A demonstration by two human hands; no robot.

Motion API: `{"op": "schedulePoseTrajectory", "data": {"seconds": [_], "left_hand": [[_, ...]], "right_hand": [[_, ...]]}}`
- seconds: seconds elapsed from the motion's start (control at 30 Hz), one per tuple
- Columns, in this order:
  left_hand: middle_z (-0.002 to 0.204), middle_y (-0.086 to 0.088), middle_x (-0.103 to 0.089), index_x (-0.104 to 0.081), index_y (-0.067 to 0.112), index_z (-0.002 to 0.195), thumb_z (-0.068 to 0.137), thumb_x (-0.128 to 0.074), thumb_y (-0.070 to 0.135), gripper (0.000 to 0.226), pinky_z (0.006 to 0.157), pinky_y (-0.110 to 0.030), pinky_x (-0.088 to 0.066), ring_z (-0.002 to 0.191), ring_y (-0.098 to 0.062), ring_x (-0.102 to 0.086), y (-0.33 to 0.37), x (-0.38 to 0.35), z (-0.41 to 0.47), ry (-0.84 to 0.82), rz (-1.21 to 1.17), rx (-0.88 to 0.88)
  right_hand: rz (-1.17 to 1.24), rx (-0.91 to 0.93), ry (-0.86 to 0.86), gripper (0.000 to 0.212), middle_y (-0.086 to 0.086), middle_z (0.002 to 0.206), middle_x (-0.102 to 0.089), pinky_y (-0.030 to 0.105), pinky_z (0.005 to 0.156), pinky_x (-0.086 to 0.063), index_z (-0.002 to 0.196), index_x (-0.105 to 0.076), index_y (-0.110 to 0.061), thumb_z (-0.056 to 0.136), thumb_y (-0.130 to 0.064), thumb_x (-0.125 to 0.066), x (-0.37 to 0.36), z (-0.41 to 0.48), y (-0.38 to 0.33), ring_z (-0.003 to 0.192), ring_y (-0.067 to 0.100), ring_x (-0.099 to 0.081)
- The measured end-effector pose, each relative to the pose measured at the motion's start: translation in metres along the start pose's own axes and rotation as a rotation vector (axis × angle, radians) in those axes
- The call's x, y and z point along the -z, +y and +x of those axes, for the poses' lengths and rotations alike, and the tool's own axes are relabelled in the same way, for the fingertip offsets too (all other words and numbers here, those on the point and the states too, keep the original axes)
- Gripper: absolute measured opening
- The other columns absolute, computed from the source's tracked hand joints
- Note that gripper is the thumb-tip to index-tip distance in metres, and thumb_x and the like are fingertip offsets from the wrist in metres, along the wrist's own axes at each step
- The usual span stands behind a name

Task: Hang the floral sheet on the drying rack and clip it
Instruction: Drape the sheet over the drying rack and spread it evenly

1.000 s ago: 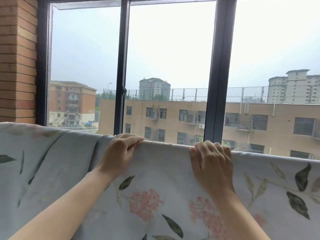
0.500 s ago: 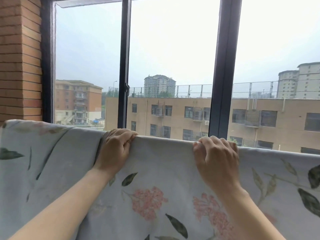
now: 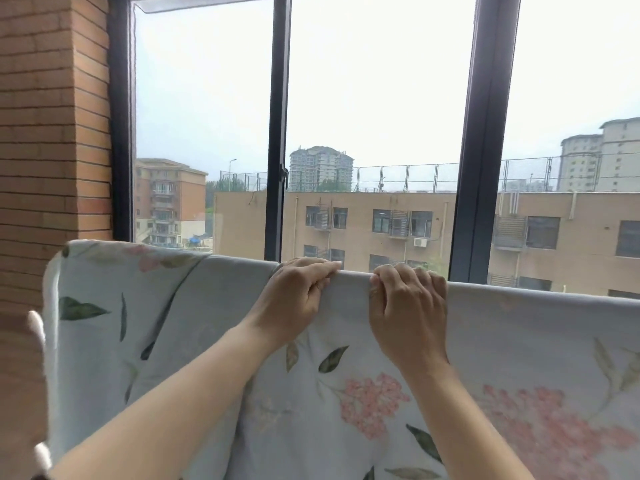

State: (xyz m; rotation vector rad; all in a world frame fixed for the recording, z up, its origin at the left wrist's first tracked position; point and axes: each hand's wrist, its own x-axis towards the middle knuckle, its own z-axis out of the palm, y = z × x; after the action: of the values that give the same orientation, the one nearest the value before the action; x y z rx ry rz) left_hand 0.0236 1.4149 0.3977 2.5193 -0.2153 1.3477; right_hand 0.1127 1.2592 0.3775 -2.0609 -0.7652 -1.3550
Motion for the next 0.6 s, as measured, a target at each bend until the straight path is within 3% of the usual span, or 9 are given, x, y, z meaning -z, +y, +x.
{"op": "schedulePoseTrajectory", "data": {"seconds": [0.2, 0.33, 0.47, 0.6], "left_hand": [[0.107, -0.001, -0.070, -0.069, 0.014, 0.112, 0.092, -0.060, 0.020, 0.023, 0.092, -0.036, -0.050, 0.101, -0.017, -0.061, -0.035, 0.023, -0.004, 0.142, 0.040, 0.089], [0.090, 0.007, -0.071, -0.075, 0.022, 0.099, 0.089, -0.064, 0.026, 0.015, 0.085, -0.036, -0.049, 0.087, -0.012, -0.061, -0.045, 0.020, -0.001, 0.147, 0.026, 0.115], [0.093, 0.007, -0.069, -0.073, 0.028, 0.107, 0.089, -0.064, 0.030, 0.020, 0.090, -0.032, -0.040, 0.092, -0.017, -0.059, -0.042, 0.012, 0.000, 0.147, 0.057, 0.129], [0.086, 0.011, -0.068, -0.076, 0.028, 0.093, 0.086, -0.068, 0.026, 0.011, 0.085, -0.037, -0.048, 0.086, -0.014, -0.061, -0.043, 0.015, 0.005, 0.153, -0.043, 0.190]], "right_hand": [[-0.026, -0.010, 0.030, 0.025, -0.005, 0.074, -0.057, 0.034, 0.081, -0.031, 0.076, -0.055, -0.021, 0.094, -0.030, -0.041, -0.005, 0.001, 0.003, 0.072, 0.020, -0.047], [-0.034, -0.002, 0.046, 0.025, -0.005, 0.075, -0.057, 0.032, 0.081, -0.030, 0.076, -0.056, -0.021, 0.094, -0.030, -0.040, -0.003, 0.000, 0.008, 0.073, 0.020, -0.047], [-0.041, -0.004, 0.029, 0.025, -0.005, 0.076, -0.057, 0.033, 0.081, -0.030, 0.077, -0.056, -0.021, 0.094, -0.030, -0.041, -0.004, 0.001, 0.010, 0.073, 0.019, -0.047], [-0.025, 0.006, 0.025, 0.024, -0.005, 0.077, -0.058, 0.033, 0.081, -0.031, 0.078, -0.056, -0.021, 0.095, -0.030, -0.041, -0.004, 0.000, 0.009, 0.074, 0.019, -0.047]]}}
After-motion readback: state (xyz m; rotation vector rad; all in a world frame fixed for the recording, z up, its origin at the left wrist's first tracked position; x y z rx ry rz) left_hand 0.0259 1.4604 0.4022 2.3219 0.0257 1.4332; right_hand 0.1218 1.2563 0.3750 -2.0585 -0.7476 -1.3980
